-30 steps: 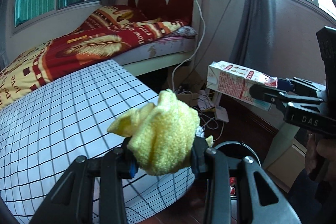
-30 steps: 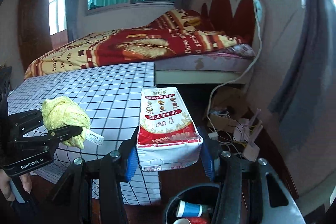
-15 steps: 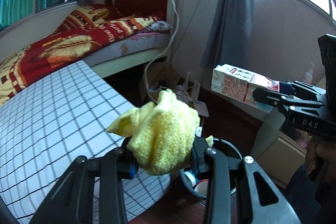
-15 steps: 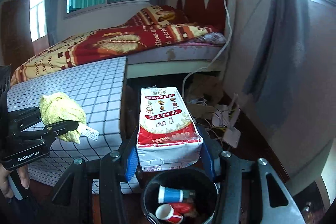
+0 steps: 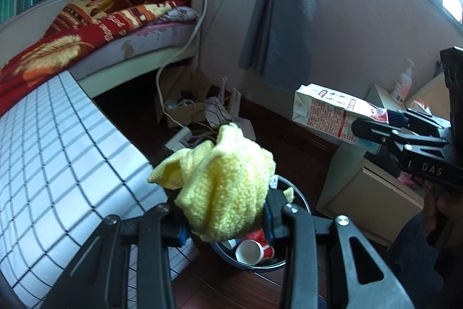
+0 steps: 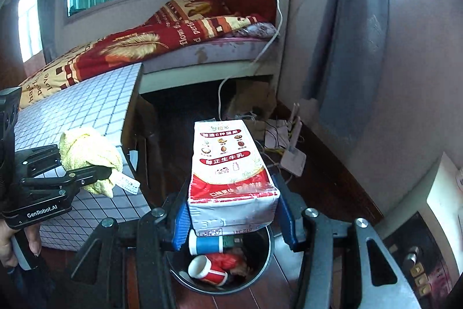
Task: Collect trash
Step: 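Carry the yellow cloth and milk box over the black bin, then open both tools to drop the cloth and milk box into the bin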
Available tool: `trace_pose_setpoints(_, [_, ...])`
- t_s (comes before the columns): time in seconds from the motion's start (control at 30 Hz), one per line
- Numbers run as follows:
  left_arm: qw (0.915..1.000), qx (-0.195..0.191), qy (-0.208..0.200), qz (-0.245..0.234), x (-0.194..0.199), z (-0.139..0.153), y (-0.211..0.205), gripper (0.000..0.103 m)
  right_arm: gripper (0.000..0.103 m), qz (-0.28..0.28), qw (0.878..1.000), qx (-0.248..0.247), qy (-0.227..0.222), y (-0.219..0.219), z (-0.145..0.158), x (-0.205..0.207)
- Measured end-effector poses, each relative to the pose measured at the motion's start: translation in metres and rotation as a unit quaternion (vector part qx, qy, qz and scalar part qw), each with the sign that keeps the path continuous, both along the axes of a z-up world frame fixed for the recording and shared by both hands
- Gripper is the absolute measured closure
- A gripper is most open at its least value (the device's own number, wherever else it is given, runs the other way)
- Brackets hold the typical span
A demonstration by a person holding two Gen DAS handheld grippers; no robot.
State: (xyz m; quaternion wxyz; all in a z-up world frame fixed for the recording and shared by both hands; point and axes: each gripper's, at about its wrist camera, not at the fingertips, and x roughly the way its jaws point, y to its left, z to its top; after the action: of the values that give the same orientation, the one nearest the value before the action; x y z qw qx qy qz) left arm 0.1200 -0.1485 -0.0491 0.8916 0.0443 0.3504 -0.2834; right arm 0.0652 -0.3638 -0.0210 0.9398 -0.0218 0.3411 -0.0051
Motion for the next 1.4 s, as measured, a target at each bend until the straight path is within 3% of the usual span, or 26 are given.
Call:
trace_pose_setpoints(0.3, [0.9996, 0.009, 0.019, -0.017, 0.001, -0.026, -0.032, 0.064, 0.05, -0.001, 0.999, 0.011, 0.036, -0.024, -0.039, -0.003])
trace_pose_setpoints(0.9, [0.9956, 0.016, 0.084, -0.037, 0.024, -0.099, -0.059, 0.063, 0.049, 0.089, 0.987, 0.031, 0.128, -0.027, -0.147, 0.04])
trace_pose_setpoints(0.97, [0.9942, 0.009, 0.098, -0.043, 0.028, -0.108, -0.059, 0.04, 0.034, 0.09, 0.985, 0.03, 0.146, -0.033, -0.164, 0.049])
trace_pose_setpoints(1.0, [0.9936, 0.024, 0.108, -0.022, 0.032, -0.116, -0.058, 0.033, 0.008, 0.07, 0.984, 0.021, 0.16, -0.039, -0.172, 0.053])
trace_pose_setpoints(1.03, [0.9926, 0.028, 0.117, -0.013, 0.034, -0.12, -0.056, 0.027, 0.0, 0.055, 0.984, 0.022, 0.168, -0.048, -0.178, 0.053])
trace_pose_setpoints(1.1, [0.992, 0.026, 0.124, 0.002, 0.034, -0.123, -0.047, 0.022, 0.0, 0.03, 0.985, 0.02, 0.17, -0.061, -0.179, 0.051])
trace_pose_setpoints(1.17, [0.9934, 0.038, 0.105, 0.026, 0.028, -0.121, -0.039, 0.003, 0.0, 0.013, 0.986, 0.027, 0.166, -0.069, -0.178, 0.049])
trace_pose_setpoints(1.4, [0.9935, 0.048, 0.071, 0.075, 0.018, -0.113, -0.02, 0.002, 0.0, 0.002, 0.986, 0.018, 0.165, -0.056, -0.177, 0.051])
